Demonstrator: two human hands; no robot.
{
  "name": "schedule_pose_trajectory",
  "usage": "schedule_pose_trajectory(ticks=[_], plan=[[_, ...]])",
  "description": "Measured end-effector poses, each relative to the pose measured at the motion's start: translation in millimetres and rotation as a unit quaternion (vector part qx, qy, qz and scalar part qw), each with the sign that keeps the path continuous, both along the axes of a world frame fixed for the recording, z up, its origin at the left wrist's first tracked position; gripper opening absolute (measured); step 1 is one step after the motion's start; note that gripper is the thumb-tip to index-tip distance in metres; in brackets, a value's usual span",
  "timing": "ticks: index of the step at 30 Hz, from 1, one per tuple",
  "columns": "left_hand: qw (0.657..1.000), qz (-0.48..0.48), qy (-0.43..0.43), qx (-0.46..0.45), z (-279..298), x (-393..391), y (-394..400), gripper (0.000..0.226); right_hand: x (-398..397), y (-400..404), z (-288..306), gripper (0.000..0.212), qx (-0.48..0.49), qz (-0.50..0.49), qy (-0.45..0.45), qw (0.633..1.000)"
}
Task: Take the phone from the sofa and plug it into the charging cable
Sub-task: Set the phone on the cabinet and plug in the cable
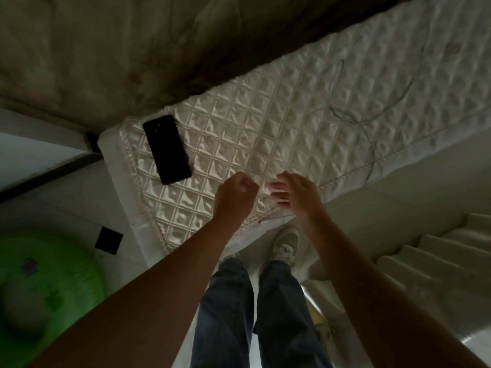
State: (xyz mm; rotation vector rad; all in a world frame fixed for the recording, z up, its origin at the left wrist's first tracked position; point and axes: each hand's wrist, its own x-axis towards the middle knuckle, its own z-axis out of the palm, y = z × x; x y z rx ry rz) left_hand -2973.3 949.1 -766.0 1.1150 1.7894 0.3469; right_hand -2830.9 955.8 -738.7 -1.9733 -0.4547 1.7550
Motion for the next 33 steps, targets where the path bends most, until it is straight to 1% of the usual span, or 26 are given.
schedule_pose_trajectory(ticks=[2,3,5,7,11,14,17,20,24,26,29,33], plan=[[1.0,-0.01,0.003,-0.007,-0.7,2.9,-10.5,0.011,8.9,-17.8,-7.7,0.016,0.008,0.045,-0.039,0.998],[1.0,-0.014,0.006,-0.007,-0.5,2.8,-14.7,0.012,12.8,-27.1,-11.8,0.014,0.022,0.086,-0.072,0.993],[1.0,-0.014,0.01,-0.009,0.0,0.3,-20.0,0.015,17.9,-43.7,-18.8,0.018,0.058,0.179,-0.156,0.97],[1.0,-0.011,0.021,-0.01,-0.1,-4.4,-22.0,0.016,17.9,-56.8,-23.7,0.02,0.077,0.221,-0.208,0.95],[1.0,0.005,0.009,-0.019,1.2,-14.5,-21.9,0.018,10.8,-70.9,-33.1,0.026,0.065,0.243,-0.208,0.945],[1.0,0.014,-0.001,-0.02,3.0,-18.8,-23.1,0.023,7.7,-73.7,-38.2,0.028,0.081,0.269,-0.229,0.932],[0.999,0.023,-0.002,-0.026,1.1,-20.7,-25.2,0.017,7.9,-73.8,-40.1,0.025,0.1,0.308,-0.249,0.913],[0.999,0.037,-0.008,-0.036,-0.6,-22.8,-27.5,0.015,8.3,-71.7,-37.3,0.016,0.128,0.291,-0.261,0.911],[0.998,0.04,-0.01,-0.04,1.4,-30.3,-28.6,0.013,4.5,-64.0,-31.3,0.009,0.148,0.226,-0.235,0.934],[0.998,0.045,-0.013,-0.041,2.4,-35.9,-27.9,0.013,-2.0,-58.2,-27.2,0.009,0.159,0.207,-0.229,0.938],[0.997,0.069,-0.017,-0.038,0.9,-46.7,-24.1,0.016,-16.6,-48.0,-21.4,0.01,0.172,0.208,-0.235,0.934],[0.994,0.107,-0.015,-0.029,-1.3,-70.6,-13.8,0.002,-42.9,-30.7,-18.2,0.017,0.166,0.205,-0.197,0.944]])
